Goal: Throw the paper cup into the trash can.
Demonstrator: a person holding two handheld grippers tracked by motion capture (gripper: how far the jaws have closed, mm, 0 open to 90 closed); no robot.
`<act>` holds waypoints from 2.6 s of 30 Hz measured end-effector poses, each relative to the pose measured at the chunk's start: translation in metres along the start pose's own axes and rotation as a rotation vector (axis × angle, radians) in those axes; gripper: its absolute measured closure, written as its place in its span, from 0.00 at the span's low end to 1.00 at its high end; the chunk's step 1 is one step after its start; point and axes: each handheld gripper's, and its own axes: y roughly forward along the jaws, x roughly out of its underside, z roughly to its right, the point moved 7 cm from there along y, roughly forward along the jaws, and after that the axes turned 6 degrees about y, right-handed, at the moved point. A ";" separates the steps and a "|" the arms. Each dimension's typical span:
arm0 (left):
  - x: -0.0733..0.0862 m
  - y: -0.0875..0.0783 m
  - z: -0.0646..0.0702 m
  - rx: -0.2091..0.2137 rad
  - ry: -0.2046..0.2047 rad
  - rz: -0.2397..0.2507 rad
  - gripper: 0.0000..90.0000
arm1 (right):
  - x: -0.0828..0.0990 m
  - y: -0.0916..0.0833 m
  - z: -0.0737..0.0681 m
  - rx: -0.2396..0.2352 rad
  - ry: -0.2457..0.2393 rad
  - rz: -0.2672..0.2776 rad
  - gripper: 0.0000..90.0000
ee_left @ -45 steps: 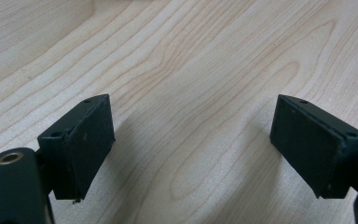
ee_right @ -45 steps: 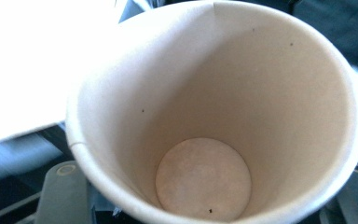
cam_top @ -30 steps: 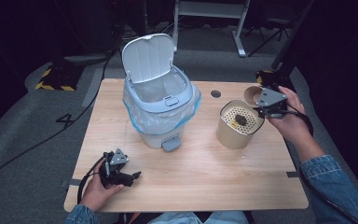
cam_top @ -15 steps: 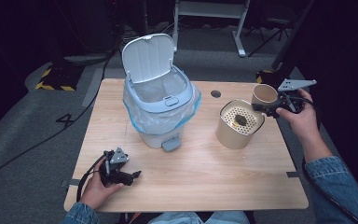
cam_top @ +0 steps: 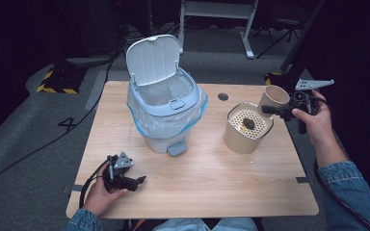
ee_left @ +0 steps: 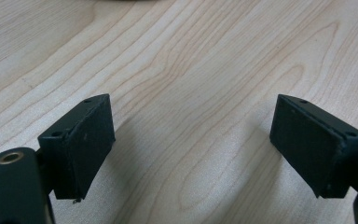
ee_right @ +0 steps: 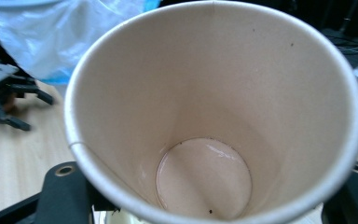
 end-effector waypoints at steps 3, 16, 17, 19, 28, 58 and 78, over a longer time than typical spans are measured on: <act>0.000 0.000 0.000 -0.002 0.002 -0.001 0.15 | -0.007 0.003 -0.007 -0.038 -0.008 0.008 0.34; 0.000 -0.001 -0.001 -0.008 0.000 0.000 0.16 | -0.037 0.030 -0.035 -0.074 -0.100 -0.018 0.34; 0.000 -0.001 -0.001 -0.008 0.000 0.000 0.16 | -0.041 0.033 -0.038 -0.074 -0.112 -0.023 0.34; 0.000 -0.001 -0.001 -0.008 0.000 0.000 0.16 | -0.049 0.038 -0.046 -0.086 -0.125 -0.023 0.34; 0.000 0.000 -0.001 -0.001 0.002 0.002 0.16 | -0.082 0.066 -0.082 -0.123 -0.159 -0.004 0.33; -0.003 0.003 -0.003 0.019 0.026 0.003 0.15 | -0.143 0.180 -0.162 -0.205 -0.235 -0.037 0.33; -0.003 0.003 -0.003 0.019 0.027 0.003 0.15 | -0.131 0.217 -0.164 -0.112 -0.238 -0.084 0.16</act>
